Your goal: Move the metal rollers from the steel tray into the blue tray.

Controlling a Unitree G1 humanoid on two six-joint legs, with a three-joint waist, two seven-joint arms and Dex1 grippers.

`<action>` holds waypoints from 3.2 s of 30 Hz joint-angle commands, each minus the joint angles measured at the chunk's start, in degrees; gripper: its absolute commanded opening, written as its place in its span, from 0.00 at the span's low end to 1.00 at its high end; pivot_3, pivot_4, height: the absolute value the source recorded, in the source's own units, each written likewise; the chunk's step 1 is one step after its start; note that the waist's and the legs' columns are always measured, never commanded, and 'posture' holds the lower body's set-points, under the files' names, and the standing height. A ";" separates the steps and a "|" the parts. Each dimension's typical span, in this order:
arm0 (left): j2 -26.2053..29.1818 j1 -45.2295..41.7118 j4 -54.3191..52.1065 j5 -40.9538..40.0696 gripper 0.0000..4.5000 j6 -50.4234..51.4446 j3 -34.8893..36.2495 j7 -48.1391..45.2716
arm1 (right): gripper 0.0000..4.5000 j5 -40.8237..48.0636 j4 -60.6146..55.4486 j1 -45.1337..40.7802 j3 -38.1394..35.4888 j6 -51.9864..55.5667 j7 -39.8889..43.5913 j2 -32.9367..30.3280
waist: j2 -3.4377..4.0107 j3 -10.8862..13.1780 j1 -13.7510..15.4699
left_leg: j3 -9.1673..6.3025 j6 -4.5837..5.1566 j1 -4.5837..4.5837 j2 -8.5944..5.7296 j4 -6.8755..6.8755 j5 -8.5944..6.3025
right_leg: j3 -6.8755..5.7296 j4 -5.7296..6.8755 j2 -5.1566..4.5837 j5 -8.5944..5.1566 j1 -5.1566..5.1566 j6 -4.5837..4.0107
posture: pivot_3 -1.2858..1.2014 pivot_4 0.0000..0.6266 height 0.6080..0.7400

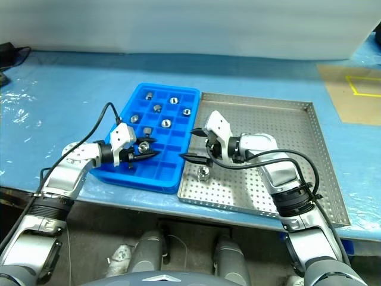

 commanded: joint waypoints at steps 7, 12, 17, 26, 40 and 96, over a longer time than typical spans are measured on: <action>-2.58 -1.55 2.12 0.44 0.47 0.18 -1.00 0.99 | 1.00 -0.36 -0.91 -1.09 -0.39 -1.32 0.12 0.09 | 0.00 0.00 -0.16 | 0.00 -0.02 0.02 0.02 -0.02 0.01 | 0.01 0.01 0.02 0.00 -0.01 0.00 | 0.50 0.24 1.00; -1.74 -2.23 3.92 2.00 0.80 -2.20 -0.57 2.69 | 1.00 -0.48 -1.38 -0.62 -0.66 -1.08 -0.28 0.01 | 0.00 0.00 -0.18 | 0.00 -0.02 0.04 0.01 -0.04 0.01 | 0.02 0.01 0.03 -0.01 -0.01 0.00 | 0.50 0.24 1.00; -2.92 -4.63 3.34 0.50 0.80 -2.41 0.80 4.13 | 1.00 -0.35 -1.54 -0.47 -0.85 -0.94 -0.56 0.15 | 0.00 0.00 -0.18 | -0.01 -0.02 0.04 0.01 -0.03 0.01 | 0.02 0.01 0.02 -0.01 0.00 0.00 | 0.50 0.24 1.00; -1.65 -9.76 -5.33 -8.57 0.80 9.22 2.80 -0.83 | 1.00 -0.10 -2.17 1.01 -3.22 -0.33 -0.62 -2.72 | -0.01 0.01 -0.25 | 0.03 -0.13 0.02 0.00 -0.02 0.08 | 0.03 0.01 0.02 -0.01 -0.01 -0.01 | 0.47 0.24 1.00; 0.17 -4.97 -10.06 -9.32 0.80 12.62 -3.31 -10.42 | 1.00 0.01 -6.84 12.91 -3.31 2.20 -1.89 -6.79 | -0.02 0.01 -2.70 | 0.05 0.00 0.12 0.01 -0.15 0.00 | 0.08 -0.18 0.08 -0.01 0.04 0.01 | 0.45 0.24 1.00; 12.39 -3.28 -8.42 -14.64 0.81 15.58 13.40 -6.92 | 0.37 -4.76 3.08 -4.13 0.93 -5.13 6.07 -2.03 | -0.02 0.01 -1.48 | 0.04 -0.02 0.23 0.01 -0.27 0.02 | 0.12 -0.18 0.10 -0.03 0.07 -0.03 | 0.52 0.24 1.00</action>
